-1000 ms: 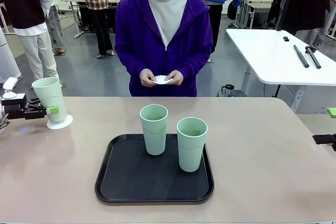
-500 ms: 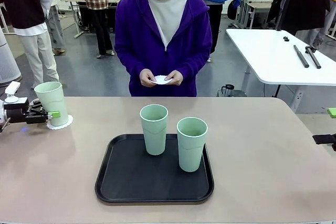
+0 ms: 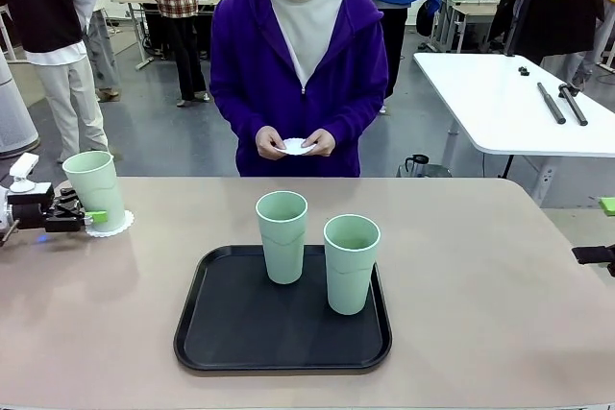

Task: Place coasters on the table and set cups on them.
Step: Pick up one Reusable plastic cup and place it on a coaster set by the human.

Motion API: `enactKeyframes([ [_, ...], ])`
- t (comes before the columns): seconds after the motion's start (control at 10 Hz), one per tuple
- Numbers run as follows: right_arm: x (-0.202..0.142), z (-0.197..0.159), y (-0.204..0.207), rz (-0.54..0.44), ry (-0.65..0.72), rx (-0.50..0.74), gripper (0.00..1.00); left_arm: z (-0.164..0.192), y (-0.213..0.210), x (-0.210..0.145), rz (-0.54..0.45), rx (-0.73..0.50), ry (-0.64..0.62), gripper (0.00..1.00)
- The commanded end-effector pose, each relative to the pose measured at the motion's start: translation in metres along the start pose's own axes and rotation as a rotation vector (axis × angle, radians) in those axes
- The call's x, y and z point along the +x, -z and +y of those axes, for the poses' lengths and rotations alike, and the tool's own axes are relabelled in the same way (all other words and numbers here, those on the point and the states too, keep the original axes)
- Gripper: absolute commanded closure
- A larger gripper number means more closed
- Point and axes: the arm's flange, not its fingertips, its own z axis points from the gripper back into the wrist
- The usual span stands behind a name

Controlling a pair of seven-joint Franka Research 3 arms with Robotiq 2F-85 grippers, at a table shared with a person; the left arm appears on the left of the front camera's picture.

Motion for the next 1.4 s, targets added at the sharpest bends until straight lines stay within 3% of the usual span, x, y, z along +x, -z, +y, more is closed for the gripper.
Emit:
enactKeyframes([
  [0.0,0.001,0.002,0.000,-0.007,-0.004,0.012,0.00,-0.001,-0.005,0.001,0.001,-0.017,0.038,0.00],
  [0.8,0.001,0.002,0.000,-0.007,-0.004,0.012,0.00,0.000,-0.016,-0.005,0.166,-0.012,0.042,0.00],
  [1.3,0.001,0.002,0.000,-0.007,-0.004,0.012,0.00,-0.012,-0.055,0.015,0.299,0.034,0.047,0.00],
])
